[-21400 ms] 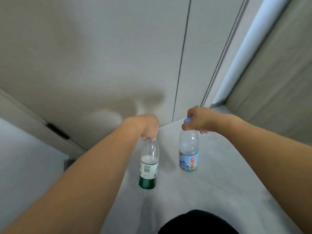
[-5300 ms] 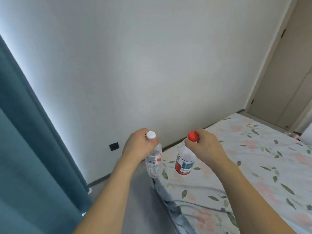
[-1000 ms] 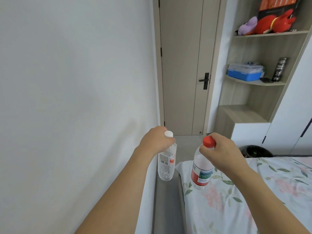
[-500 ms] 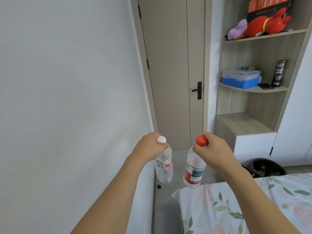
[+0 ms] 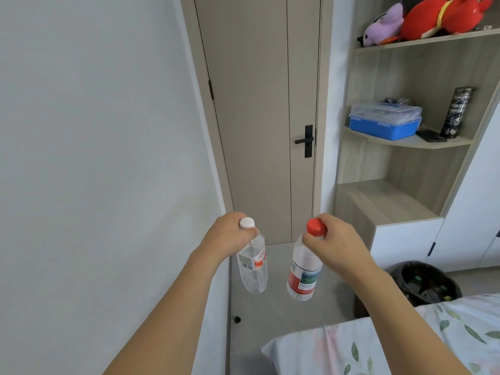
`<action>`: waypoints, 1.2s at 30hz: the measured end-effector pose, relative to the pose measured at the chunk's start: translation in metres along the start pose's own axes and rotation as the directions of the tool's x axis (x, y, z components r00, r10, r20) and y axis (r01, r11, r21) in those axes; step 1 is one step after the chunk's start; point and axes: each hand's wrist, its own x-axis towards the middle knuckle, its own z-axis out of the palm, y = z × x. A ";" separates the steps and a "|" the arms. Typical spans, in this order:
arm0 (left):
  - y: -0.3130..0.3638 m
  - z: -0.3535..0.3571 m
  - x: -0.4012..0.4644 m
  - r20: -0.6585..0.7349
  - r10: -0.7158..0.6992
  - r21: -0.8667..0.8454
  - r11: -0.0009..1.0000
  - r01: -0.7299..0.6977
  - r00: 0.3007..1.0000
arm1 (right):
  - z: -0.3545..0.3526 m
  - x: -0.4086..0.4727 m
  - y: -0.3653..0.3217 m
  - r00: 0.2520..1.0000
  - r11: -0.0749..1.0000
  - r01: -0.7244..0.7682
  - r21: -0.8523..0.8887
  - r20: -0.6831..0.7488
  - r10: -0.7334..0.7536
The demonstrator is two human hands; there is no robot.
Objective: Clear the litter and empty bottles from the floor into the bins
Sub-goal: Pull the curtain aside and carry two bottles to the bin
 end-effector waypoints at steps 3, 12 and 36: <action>-0.009 0.002 0.074 0.028 0.014 0.008 1.000 -0.015 1.000 | 0.021 0.062 0.005 0.999 0.999 -0.031 0.013 -0.018 0.031; 0.017 0.022 0.255 0.131 0.108 0.036 0.993 -0.113 0.986 | 0.025 0.196 0.026 0.981 0.988 -0.152 -0.024 -0.124 0.148; 0.048 0.123 0.774 0.319 0.374 -0.007 0.920 -0.393 0.871 | 0.105 0.651 0.129 0.872 0.907 -0.418 -0.060 -0.307 0.382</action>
